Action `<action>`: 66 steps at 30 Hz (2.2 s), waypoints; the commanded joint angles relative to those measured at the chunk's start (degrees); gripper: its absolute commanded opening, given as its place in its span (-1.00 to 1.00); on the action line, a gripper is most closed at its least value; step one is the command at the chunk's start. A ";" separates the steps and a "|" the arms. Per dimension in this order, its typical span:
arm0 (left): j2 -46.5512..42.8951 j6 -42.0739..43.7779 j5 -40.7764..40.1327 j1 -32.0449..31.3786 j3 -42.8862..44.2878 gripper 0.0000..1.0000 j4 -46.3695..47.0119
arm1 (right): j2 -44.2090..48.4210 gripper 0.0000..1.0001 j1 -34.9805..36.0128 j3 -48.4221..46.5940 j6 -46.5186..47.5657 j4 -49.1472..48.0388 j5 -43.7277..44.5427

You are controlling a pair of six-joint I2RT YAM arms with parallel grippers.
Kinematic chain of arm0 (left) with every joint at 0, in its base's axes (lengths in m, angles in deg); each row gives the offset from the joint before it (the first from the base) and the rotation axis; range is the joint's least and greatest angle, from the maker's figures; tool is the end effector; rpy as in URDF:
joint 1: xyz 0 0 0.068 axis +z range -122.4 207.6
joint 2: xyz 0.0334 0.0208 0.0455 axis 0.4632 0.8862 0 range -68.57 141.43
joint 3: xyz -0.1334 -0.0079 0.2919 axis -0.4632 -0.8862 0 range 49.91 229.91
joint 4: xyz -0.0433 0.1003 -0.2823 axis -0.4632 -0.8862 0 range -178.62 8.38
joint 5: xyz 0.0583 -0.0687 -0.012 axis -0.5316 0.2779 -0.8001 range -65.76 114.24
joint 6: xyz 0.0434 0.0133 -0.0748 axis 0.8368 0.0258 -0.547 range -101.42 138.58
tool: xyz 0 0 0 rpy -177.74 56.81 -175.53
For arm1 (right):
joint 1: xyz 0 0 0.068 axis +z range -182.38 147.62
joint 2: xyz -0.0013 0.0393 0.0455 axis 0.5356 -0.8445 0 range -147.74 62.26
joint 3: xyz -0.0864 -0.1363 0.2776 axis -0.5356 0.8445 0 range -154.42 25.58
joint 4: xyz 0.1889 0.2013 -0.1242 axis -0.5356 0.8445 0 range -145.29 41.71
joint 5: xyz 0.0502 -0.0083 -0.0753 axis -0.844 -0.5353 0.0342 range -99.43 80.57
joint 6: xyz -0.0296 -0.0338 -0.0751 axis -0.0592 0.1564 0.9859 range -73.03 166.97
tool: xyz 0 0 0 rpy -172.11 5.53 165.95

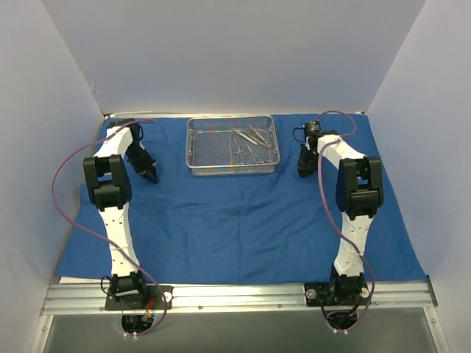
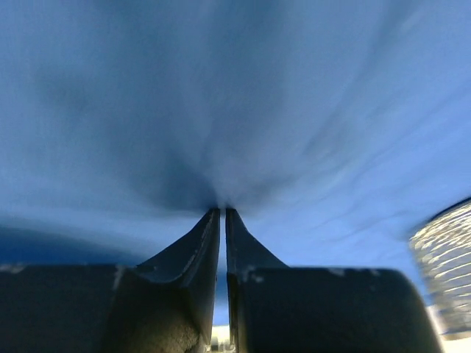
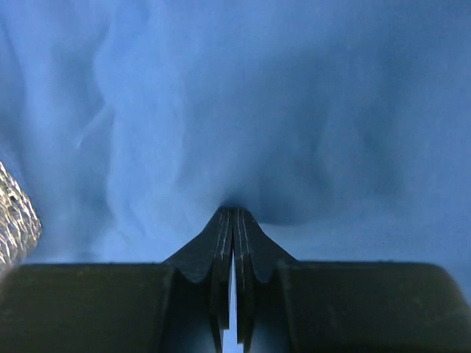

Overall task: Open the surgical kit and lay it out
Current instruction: Smooth out the surgical kit at the center of the board.

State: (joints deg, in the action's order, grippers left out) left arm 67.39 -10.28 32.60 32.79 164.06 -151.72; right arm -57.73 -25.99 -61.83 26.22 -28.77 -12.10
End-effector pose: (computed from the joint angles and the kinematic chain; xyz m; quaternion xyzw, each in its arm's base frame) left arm 0.5294 0.0369 0.1293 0.2932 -0.9531 0.0679 0.0312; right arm 0.5264 0.0626 0.1504 0.1143 0.9568 0.0844 0.2537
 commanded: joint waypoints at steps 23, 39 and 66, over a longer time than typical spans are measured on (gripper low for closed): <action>24.01 -4.45 7.19 4.38 34.41 -0.66 -3.38 | -23.12 -1.00 -5.95 -20.01 2.21 9.52 -2.51; 1.85 -0.50 6.85 4.56 1.95 -0.22 8.86 | -3.07 -1.00 -6.13 13.76 -0.61 0.20 -4.36; 11.51 -7.17 5.97 0.43 26.30 -0.45 3.85 | -13.08 -0.89 -6.04 -22.09 2.21 5.38 -1.63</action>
State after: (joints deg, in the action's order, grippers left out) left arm 77.23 -15.77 40.66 33.62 186.22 -142.61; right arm -68.81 -31.67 -82.44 27.84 -27.37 -15.16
